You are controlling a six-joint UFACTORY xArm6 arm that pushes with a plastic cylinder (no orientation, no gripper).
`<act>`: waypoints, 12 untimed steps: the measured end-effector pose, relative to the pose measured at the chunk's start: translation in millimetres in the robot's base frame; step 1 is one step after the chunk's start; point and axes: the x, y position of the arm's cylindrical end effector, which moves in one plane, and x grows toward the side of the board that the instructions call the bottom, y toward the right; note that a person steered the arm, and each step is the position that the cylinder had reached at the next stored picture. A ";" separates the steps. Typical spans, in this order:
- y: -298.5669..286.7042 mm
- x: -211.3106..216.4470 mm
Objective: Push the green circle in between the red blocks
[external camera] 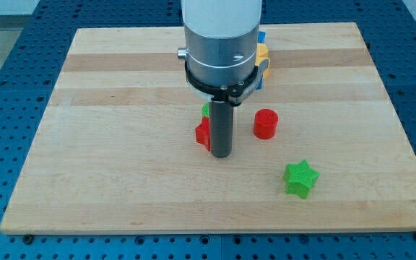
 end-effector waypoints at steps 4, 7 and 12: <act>-142.0 -28.4; -79.1 -97.8; 8.1 -67.0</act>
